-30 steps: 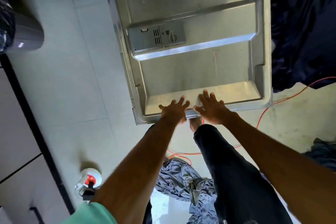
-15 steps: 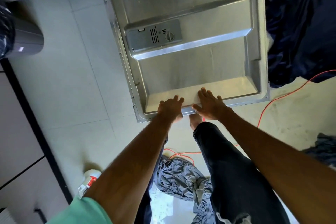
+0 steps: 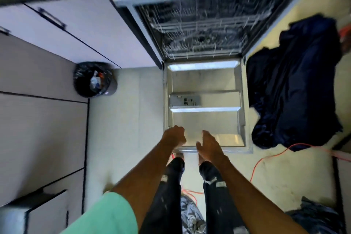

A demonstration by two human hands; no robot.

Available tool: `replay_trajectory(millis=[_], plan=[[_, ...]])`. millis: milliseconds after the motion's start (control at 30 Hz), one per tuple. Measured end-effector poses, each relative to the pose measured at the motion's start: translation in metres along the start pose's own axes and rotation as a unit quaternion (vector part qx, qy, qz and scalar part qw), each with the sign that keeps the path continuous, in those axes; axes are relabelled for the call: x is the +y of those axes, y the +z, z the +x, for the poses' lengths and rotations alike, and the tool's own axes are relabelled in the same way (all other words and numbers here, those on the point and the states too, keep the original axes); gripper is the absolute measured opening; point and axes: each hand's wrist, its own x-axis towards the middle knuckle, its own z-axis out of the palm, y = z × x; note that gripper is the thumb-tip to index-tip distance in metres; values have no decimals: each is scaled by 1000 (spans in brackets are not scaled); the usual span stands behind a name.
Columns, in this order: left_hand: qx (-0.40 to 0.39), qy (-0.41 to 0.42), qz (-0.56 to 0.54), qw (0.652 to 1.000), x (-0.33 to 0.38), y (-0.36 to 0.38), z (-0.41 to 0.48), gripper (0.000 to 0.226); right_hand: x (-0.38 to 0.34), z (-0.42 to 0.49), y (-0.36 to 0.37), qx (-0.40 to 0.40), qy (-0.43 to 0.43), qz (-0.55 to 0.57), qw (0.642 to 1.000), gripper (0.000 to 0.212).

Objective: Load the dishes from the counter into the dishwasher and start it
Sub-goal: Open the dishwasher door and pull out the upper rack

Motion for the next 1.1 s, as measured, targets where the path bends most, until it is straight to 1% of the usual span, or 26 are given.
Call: replay_trajectory(millis=[67, 133, 233, 367, 467, 533, 600, 633, 700, 767, 833, 867, 900, 933, 967, 1000, 1033, 1100], plan=[[26, -11, -57, 998, 6, -29, -41, 37, -30, -33, -33, 23, -22, 15, 999, 47], [39, 11, -90, 995, 6, -45, -65, 32, -53, -54, -57, 39, -48, 21, 998, 43], [36, 55, -123, 990, 5, -55, -95, 25, -79, -81, -80, 50, -87, 11, 995, 43], [70, 78, -136, 985, 6, -62, -122, 26, -101, -96, -96, 54, -113, -6, 992, 47], [105, 97, -143, 979, -1, -75, -121, 24, -116, -89, -111, 75, -111, 40, 990, 41], [126, 107, -160, 973, -7, -88, -106, 23, -124, -70, -123, 100, -84, 108, 986, 32], [154, 113, -186, 964, -13, -103, -86, 24, -128, -50, -139, 115, -42, 232, 965, 27], [168, 108, -200, 959, -15, -111, -74, 25, -127, -37, -146, 111, -25, 312, 943, 22], [173, 95, -244, 950, -18, -126, -46, 25, -124, -14, -158, 92, -2, 453, 887, 10], [178, 76, -291, 937, -21, -140, -23, 22, -121, 6, -170, 114, -3, 495, 861, 12], [197, 75, -312, 927, -28, -147, 9, 19, -119, 37, -174, 135, 3, 501, 855, 16], [212, 79, -305, 925, -29, -152, 22, 20, -120, 53, -176, 146, 0, 480, 865, 19], [241, 86, -269, 928, -32, -157, 35, 23, -118, 69, -177, 176, -9, 432, 884, 22], [279, 96, -214, 931, -34, -162, 43, 29, -117, 80, -178, 220, -28, 330, 917, 27], [318, 113, -147, 930, -35, -168, 55, 38, -115, 96, -179, 253, -50, 219, 941, 32], [353, 134, -81, 922, -35, -175, 66, 48, -113, 113, -182, 280, -78, 118, 950, 38], [382, 158, -23, 910, -34, -183, 78, 59, -112, 129, -188, 294, -103, 42, 949, 46], [439, 199, 42, 875, -30, -204, 94, 77, -116, 154, -209, 322, -133, -54, 936, 62]])
